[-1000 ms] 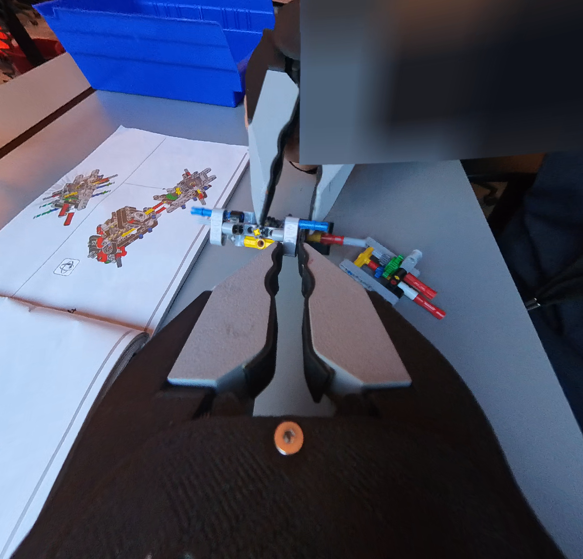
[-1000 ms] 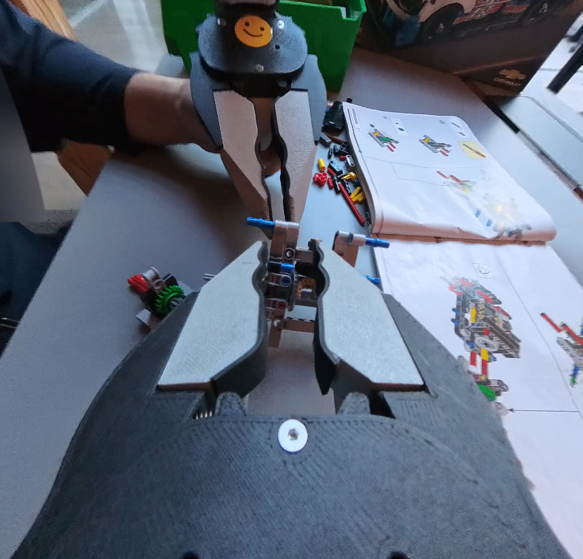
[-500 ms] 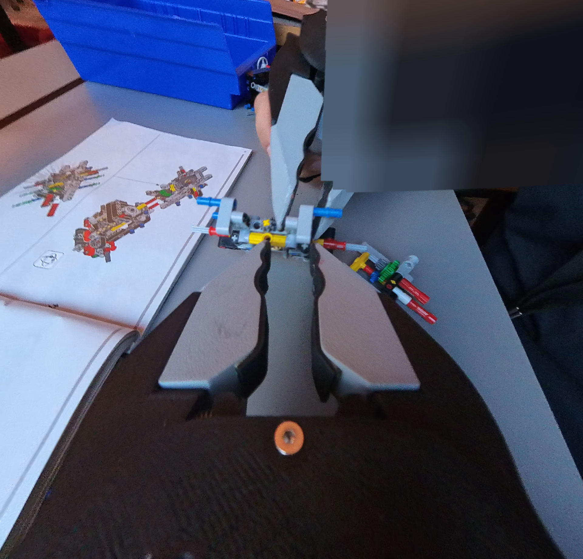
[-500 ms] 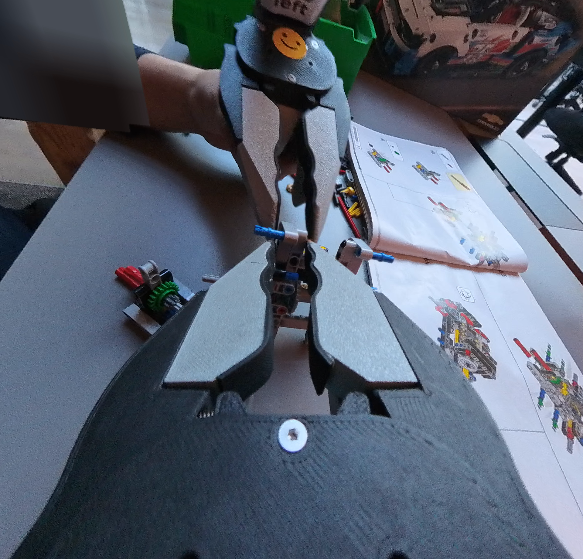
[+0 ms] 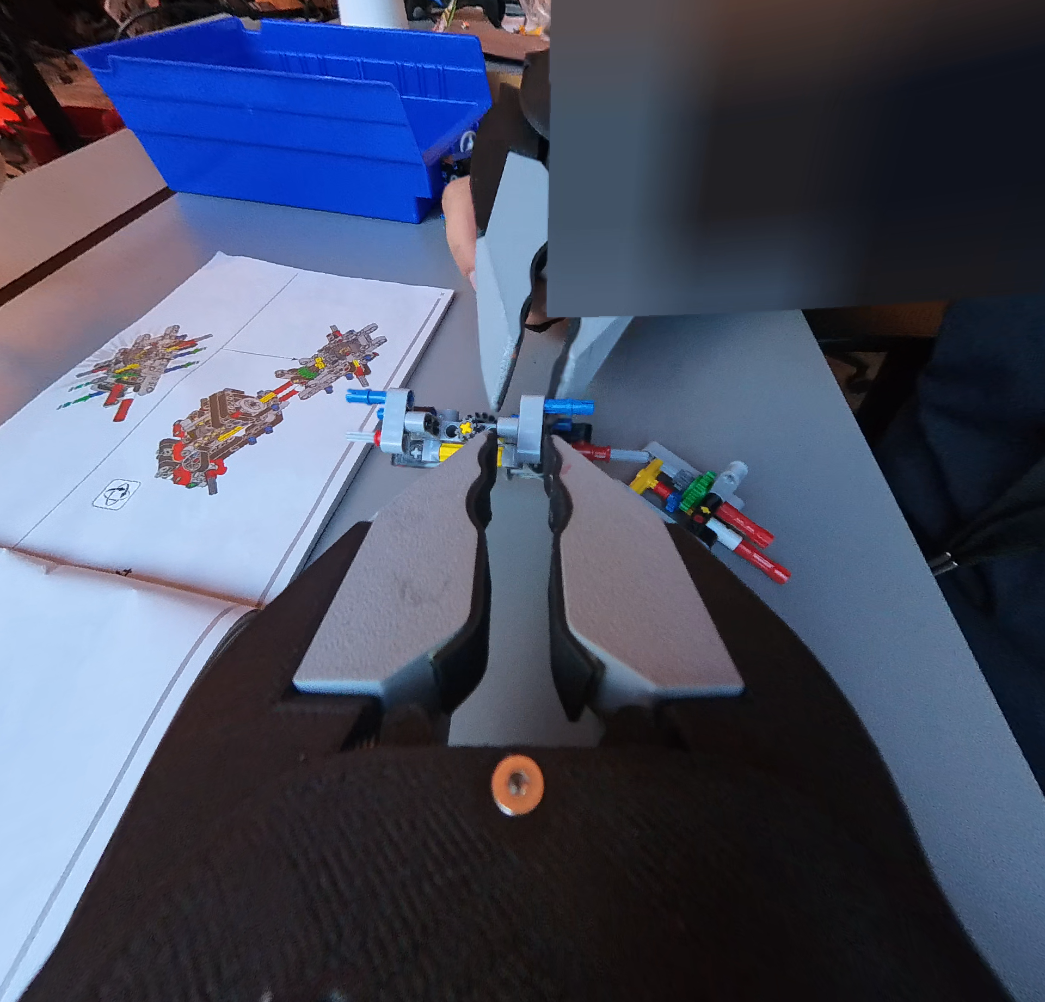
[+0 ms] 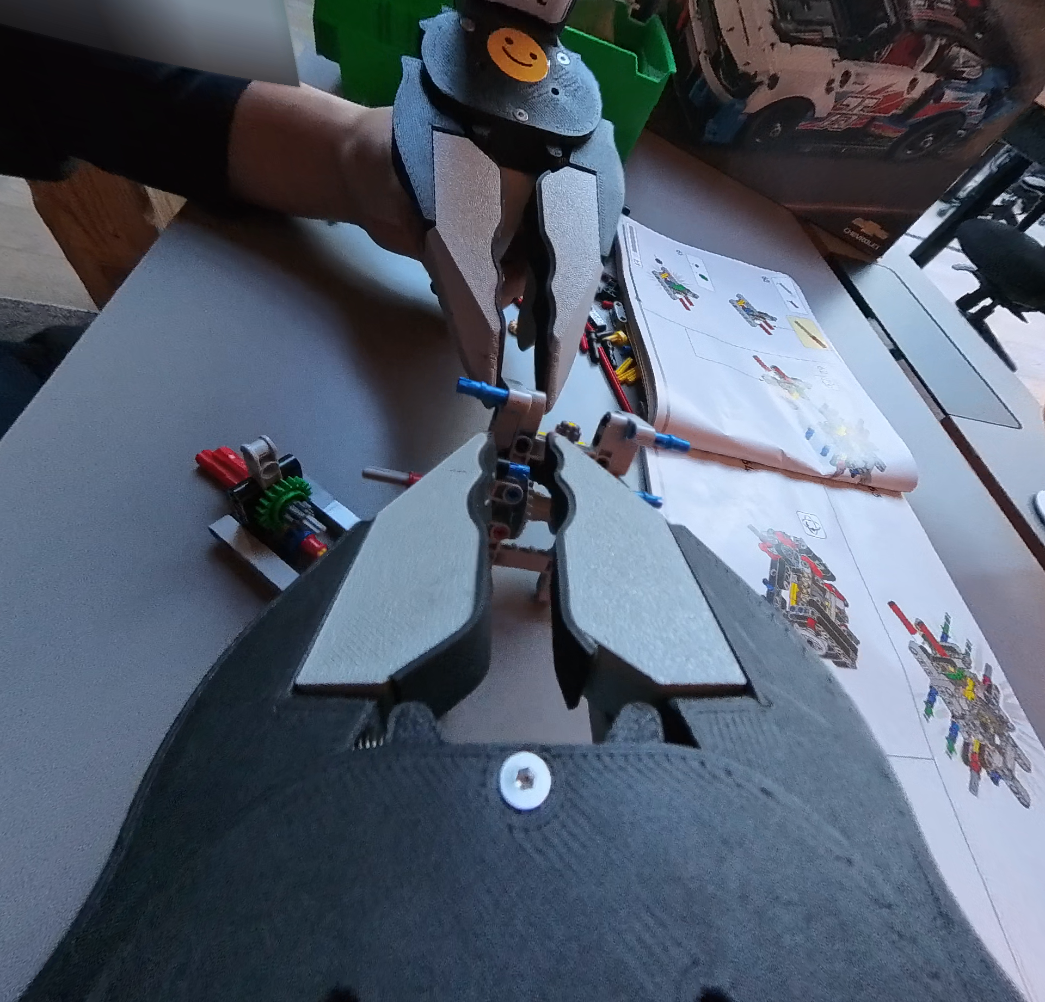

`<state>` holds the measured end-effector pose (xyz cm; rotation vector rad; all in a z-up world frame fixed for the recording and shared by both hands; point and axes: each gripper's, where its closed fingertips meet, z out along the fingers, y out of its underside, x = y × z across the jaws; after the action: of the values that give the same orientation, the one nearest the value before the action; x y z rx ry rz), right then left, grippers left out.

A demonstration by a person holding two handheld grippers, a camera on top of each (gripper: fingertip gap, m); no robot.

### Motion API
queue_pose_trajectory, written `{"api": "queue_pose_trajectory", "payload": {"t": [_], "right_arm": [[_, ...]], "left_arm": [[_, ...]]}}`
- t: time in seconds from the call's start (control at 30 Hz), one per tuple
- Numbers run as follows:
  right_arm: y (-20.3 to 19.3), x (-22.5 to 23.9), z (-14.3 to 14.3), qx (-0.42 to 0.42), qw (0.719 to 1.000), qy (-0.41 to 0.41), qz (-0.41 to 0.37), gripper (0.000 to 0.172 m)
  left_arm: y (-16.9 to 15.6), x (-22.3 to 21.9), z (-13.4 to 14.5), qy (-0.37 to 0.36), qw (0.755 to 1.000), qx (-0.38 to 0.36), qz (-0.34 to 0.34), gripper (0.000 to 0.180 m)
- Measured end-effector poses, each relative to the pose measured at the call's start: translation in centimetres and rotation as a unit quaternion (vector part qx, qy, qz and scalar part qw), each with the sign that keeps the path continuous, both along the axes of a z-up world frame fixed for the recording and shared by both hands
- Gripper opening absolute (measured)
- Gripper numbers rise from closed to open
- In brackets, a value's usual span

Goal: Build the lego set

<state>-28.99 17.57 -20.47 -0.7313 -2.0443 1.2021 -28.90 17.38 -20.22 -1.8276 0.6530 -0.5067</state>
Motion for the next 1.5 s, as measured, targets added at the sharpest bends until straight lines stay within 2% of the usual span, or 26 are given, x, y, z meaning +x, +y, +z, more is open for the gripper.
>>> {"api": "queue_pose_trajectory", "payload": {"t": [0.1, 0.37, 0.47, 0.57, 0.67, 0.8, 1.1, 1.5], "right_arm": [[0.0, 0.2, 0.1, -0.018, 1.000, -0.011, 0.008, 0.003], [-0.7, 0.6, -0.2, -0.061, 0.997, -0.034, 0.036, 0.000], [-0.5, 0.6, -0.6, -0.059, 0.997, -0.041, 0.034, 0.000], [0.1, 0.6, -0.7, -0.044, 0.998, -0.038, 0.029, 0.011], [0.2, 0.9, -0.7, -0.052, 0.997, -0.047, 0.033, 0.012], [0.0, 1.2, -0.8, -0.070, 0.994, -0.067, 0.040, 0.005], [-0.1, 1.0, -0.5, -0.092, 0.990, -0.107, 0.017, 0.017], [0.2, 0.5, -0.9, -0.040, 0.993, -0.110, -0.033, 0.017]], "left_arm": [[-0.1, 0.4, 0.8, -0.019, 1.000, 0.011, -0.010, 0.012], [0.0, 1.5, 0.4, -0.052, 0.998, -0.013, -0.041, 0.013], [0.2, 1.3, -0.4, -0.006, 1.000, -0.009, -0.029, 0.012], [0.1, 1.4, -0.7, 0.034, 0.999, 0.001, -0.026, 0.013], [0.1, 1.4, -0.7, 0.036, 0.999, 0.001, -0.027, 0.013], [0.2, 1.2, -0.8, 0.038, 0.999, 0.002, -0.019, 0.013], [0.5, 1.1, -0.1, 0.050, 0.999, 0.017, -0.003, 0.012], [0.9, 1.1, 0.0, 0.092, 0.995, 0.030, 0.021, 0.013]]}}
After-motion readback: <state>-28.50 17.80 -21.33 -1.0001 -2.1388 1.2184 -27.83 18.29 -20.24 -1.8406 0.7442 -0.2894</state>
